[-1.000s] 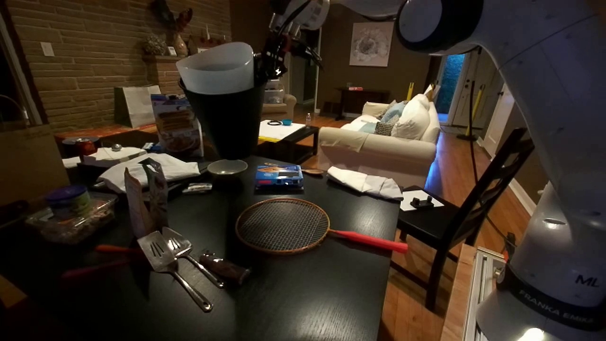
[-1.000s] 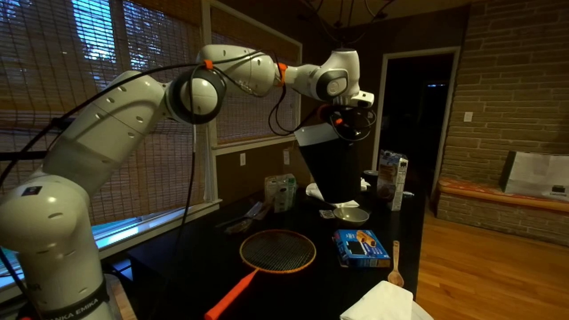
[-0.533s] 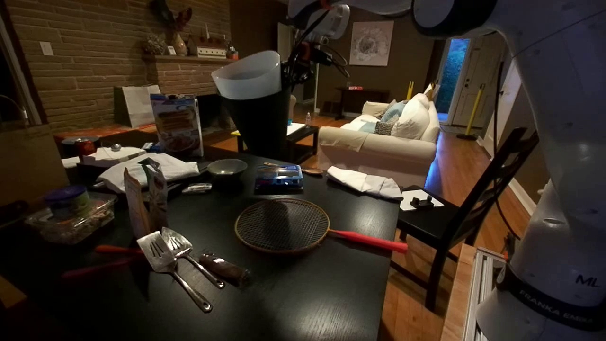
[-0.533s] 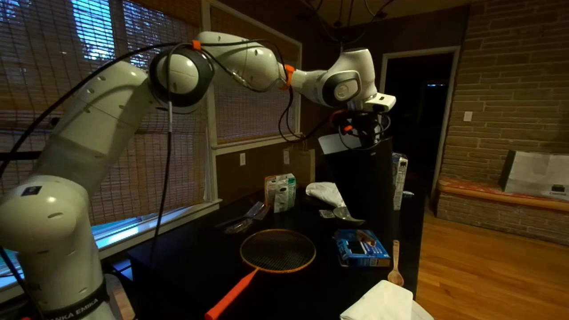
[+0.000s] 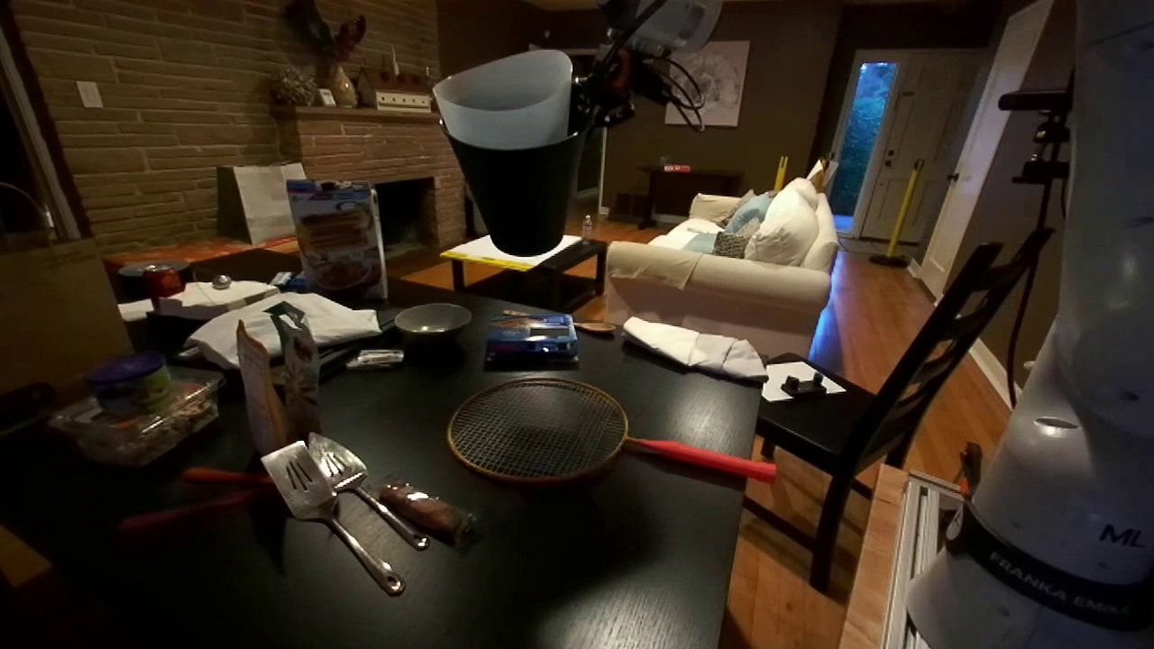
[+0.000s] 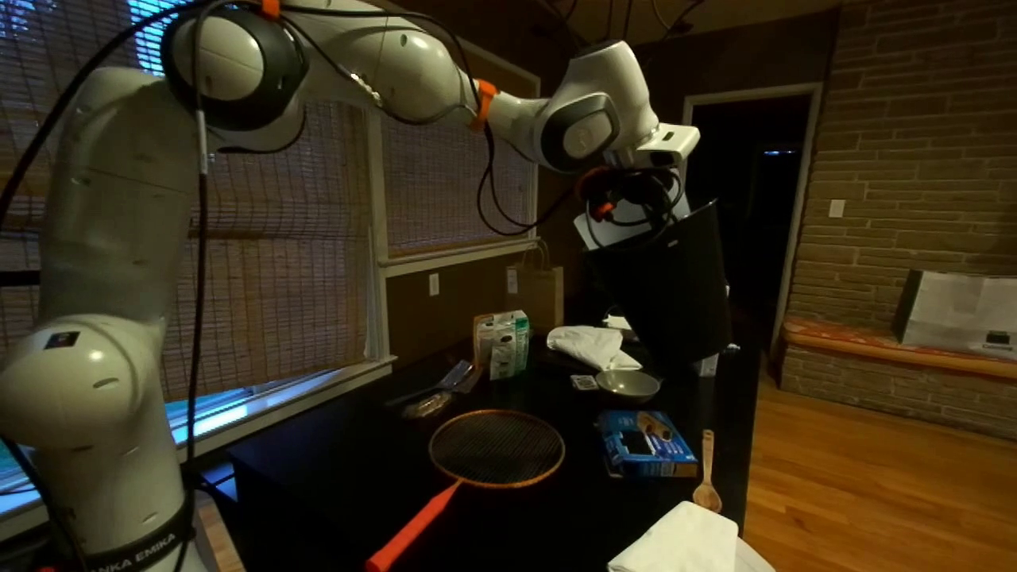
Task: Move the black bucket to the right
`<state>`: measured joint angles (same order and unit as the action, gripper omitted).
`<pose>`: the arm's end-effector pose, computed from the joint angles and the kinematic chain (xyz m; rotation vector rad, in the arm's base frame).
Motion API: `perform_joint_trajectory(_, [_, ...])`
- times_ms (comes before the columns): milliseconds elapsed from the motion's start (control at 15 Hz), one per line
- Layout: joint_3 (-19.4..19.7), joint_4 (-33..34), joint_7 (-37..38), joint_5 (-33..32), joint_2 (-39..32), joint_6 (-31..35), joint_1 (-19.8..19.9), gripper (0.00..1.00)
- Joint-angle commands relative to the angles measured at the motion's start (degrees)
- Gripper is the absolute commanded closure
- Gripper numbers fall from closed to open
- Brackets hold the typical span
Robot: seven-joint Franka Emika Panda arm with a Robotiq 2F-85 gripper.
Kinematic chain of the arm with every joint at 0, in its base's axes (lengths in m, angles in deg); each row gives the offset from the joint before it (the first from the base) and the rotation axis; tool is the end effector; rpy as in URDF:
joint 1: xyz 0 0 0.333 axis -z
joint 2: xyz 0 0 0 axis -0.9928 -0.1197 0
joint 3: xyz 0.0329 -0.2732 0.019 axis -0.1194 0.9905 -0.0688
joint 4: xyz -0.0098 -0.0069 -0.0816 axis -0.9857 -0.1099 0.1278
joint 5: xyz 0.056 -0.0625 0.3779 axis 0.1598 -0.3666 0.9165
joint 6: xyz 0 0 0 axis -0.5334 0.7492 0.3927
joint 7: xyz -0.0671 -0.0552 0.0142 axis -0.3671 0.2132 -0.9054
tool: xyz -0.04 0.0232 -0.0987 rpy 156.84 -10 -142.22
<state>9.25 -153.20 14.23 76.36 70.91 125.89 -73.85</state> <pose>0.6135 -0.2738 0.5309 -2.6126 1.1897 -0.9670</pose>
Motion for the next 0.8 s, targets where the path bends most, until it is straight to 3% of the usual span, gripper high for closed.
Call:
perform_joint_trajectory(0, [-1.6,-13.9,3.2,-2.9,11.5,7.0,-0.8,0.98])
perform_joint_trajectory(200, [-1.4,-23.2,11.4,-10.5,18.3,9.5,-1.5,0.98])
perform_joint_trajectory(333, [-1.6,-29.5,19.2,-21.0,22.2,11.7,-0.6,0.98])
perform_joint_trajectory(400, [-2.4,-21.3,12.3,-14.2,15.0,7.3,0.3,0.92])
perform_joint_trajectory(533, [-2.8,-26.4,16.0,-18.9,18.2,8.6,0.9,0.92])
perform_joint_trajectory(667, [-2.9,-28.3,16.1,-19.2,19.6,9.0,1.1,0.92])
perform_joint_trajectory(733, [-3.0,-28.7,16.1,-19.2,19.8,9.2,1.1,0.98])
